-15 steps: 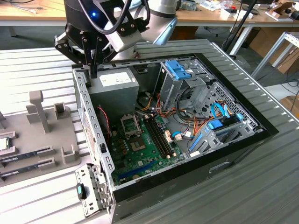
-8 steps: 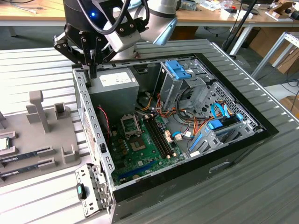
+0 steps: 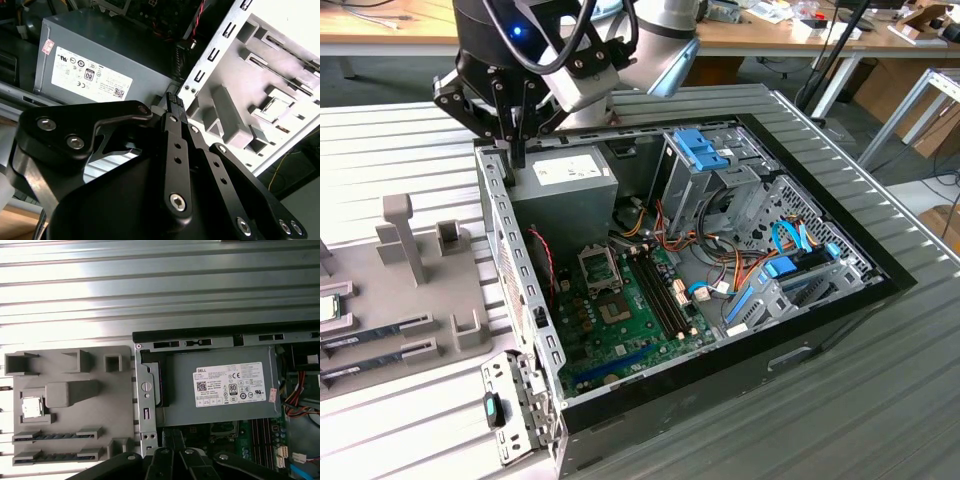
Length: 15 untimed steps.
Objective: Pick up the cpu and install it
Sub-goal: 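Reach for the cpu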
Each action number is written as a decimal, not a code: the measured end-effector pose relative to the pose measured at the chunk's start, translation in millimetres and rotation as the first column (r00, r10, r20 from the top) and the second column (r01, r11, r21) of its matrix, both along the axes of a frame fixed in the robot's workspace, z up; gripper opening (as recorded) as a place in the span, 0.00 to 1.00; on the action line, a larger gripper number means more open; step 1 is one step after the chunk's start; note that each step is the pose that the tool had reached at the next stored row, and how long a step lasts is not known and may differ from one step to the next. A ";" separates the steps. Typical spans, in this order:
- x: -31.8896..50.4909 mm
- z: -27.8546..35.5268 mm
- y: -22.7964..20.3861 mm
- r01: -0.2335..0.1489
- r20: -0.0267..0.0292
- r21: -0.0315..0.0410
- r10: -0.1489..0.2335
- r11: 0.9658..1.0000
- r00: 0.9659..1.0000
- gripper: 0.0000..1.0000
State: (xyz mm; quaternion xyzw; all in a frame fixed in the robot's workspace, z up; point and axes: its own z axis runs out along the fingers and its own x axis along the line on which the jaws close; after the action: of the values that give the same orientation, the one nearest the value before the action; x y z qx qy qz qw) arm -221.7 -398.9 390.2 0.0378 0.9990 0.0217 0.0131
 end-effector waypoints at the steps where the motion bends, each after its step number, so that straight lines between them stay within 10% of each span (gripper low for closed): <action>1: -0.2 0.0 0.0 0.000 0.000 0.000 0.000 1.000 1.000 0.11; 15: -3.5 -0.3 0.0 0.000 0.000 0.000 0.000 1.000 1.000 0.11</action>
State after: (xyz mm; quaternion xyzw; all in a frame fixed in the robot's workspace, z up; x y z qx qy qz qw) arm -225.2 -398.9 389.9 0.0379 0.9990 0.0217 0.0131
